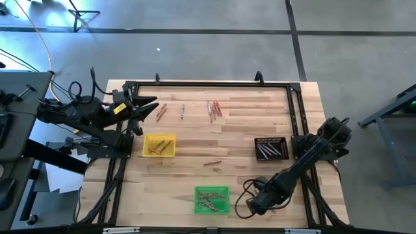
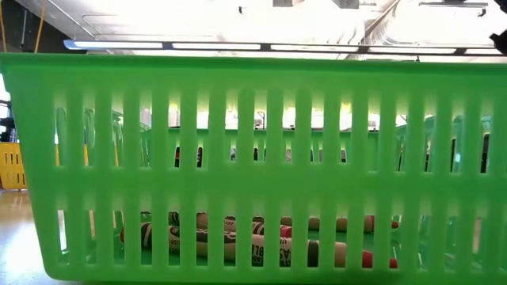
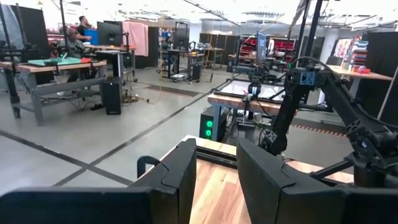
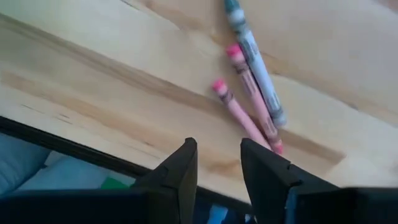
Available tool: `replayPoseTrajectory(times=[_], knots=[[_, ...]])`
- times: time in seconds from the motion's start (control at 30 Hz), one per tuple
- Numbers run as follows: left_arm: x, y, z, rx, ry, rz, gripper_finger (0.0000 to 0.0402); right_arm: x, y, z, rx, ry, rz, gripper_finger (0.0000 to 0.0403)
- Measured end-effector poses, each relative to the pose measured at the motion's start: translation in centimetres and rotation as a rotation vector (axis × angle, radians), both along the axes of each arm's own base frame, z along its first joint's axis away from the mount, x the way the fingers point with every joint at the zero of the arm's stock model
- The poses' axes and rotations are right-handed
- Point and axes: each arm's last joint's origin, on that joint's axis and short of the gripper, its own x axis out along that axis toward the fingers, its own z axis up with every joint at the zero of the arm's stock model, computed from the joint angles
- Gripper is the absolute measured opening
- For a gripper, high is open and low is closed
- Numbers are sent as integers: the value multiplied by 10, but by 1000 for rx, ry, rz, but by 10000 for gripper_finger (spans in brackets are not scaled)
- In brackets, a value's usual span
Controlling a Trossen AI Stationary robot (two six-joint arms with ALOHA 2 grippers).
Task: Sort crayons
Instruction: Put the pink crayon into the green bin
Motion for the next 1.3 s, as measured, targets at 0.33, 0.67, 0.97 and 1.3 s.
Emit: replayPoseTrajectory(times=[0.33, 0.67, 0.97, 1.3], knots=[[1, 0, -1, -15, -2, -1, 101, 2, 3, -16, -46, -9, 118, 118], [3, -1, 1, -20, -19, 5, 101, 4, 5, -31, -68, 27, 164, 118], [3, -1, 1, -21, -19, 7, 101, 6, 7, -40, -67, 37, 172, 116], [3, -1, 1, -21, -19, 7, 101, 6, 6, -40, -66, 38, 169, 25]])
